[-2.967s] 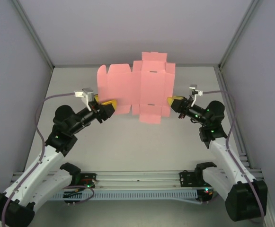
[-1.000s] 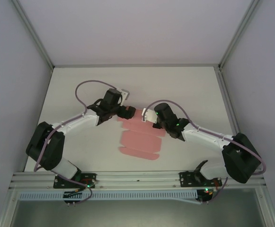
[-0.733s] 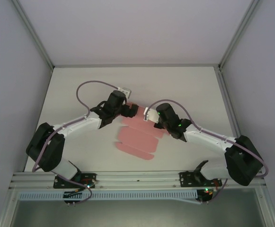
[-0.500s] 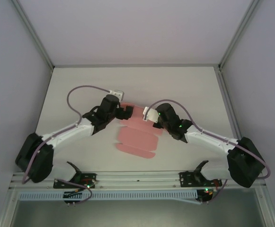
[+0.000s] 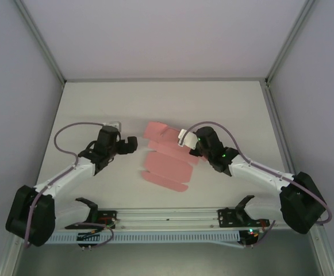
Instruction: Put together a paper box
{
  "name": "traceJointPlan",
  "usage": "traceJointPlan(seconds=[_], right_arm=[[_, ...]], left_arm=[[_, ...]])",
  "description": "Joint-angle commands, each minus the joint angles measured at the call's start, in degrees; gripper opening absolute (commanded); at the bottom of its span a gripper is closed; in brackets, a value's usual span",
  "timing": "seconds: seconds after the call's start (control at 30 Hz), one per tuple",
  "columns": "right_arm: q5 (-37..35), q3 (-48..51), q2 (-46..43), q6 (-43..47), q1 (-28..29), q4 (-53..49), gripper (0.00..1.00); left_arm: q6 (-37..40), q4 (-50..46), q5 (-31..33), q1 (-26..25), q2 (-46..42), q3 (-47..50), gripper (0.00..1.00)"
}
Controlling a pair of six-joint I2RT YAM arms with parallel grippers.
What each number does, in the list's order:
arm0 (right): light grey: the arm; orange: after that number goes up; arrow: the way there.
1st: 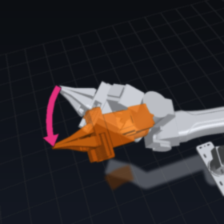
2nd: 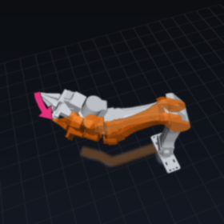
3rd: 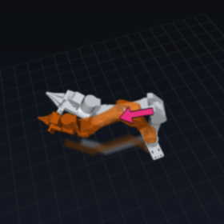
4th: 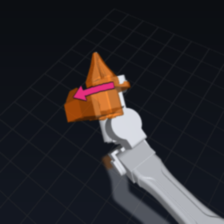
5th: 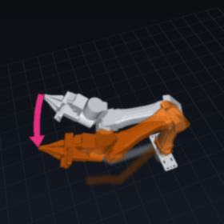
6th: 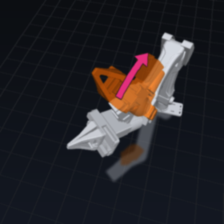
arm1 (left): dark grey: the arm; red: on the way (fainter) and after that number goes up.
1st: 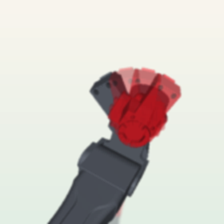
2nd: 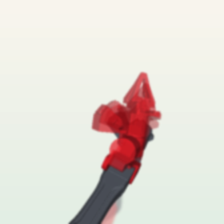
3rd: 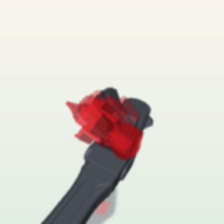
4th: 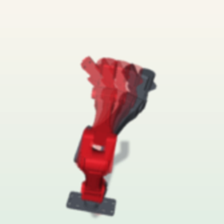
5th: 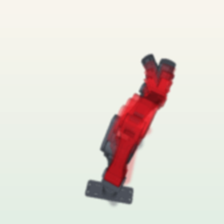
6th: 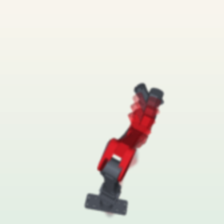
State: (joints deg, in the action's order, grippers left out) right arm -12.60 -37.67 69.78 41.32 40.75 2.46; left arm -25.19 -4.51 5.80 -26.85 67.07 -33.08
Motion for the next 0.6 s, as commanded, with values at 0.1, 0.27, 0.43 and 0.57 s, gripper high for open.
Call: traceJointPlan(seconds=[0.1,0.27,0.43,0.57], right_arm=[[2.3,-0.3,-1.4,-2.3,-0.6,2.2,0.00],[3.9,-0.3,-1.8,-2.7,-0.7,3.2,0.00],[3.8,-0.5,-1.4,-3.2,-0.7,2.6,0.00],[4.7,-0.2,-1.7,-3.8,-0.7,2.1,0.00]], left_arm=[[3.2,6.9,-8.0,-0.5,6.3,-0.2,1.00],[6.1,8.2,-7.0,-3.0,11.8,-2.7,1.00],[8.0,13.1,-8.2,-6.6,12.0,-3.3,1.00],[9.3,15.2,-8.0,-8.7,11.7,-3.7,1.00]])
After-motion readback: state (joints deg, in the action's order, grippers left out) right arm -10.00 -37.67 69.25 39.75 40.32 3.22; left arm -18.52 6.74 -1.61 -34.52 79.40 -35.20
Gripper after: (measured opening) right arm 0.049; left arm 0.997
